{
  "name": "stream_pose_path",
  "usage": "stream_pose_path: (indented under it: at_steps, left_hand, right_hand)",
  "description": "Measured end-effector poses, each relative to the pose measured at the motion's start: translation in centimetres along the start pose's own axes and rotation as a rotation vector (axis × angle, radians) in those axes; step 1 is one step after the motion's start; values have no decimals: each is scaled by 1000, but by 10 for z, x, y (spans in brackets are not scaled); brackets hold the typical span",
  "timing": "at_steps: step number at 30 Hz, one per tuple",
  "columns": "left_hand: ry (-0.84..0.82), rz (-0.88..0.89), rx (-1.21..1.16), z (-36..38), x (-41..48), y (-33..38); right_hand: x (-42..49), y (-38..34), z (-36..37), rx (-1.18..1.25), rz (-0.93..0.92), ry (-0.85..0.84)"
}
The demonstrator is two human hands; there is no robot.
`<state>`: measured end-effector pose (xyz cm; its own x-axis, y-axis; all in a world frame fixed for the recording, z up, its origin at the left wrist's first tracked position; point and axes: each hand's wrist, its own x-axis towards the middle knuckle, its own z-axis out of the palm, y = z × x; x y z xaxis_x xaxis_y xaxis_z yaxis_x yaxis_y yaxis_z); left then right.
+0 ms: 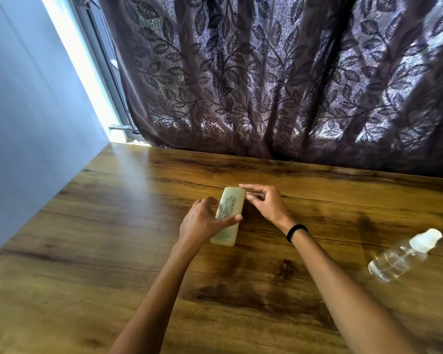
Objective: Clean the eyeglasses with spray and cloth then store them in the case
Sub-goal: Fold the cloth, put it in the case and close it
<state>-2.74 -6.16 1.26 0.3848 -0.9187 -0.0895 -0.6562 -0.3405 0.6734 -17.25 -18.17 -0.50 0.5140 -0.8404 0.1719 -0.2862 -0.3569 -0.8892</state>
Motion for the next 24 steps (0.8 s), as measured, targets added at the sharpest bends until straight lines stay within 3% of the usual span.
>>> stream_pose_path:
  at_steps: [6, 11, 20, 24]
  left_hand:
    - [83, 45, -24, -11, 2, 14]
    - [98, 276, -104, -2, -3, 62]
    - [-315, 532, -52, 84, -25, 163]
    - [-430, 591, -59, 119, -36, 192]
  right_hand:
    - [-12, -7, -17, -32, 22, 62]
    - [-33, -19, -52, -65, 24, 190]
    - [-108, -58, -156, -342, -8, 584]
    - [-145, -66, -184, -608, 40, 627]
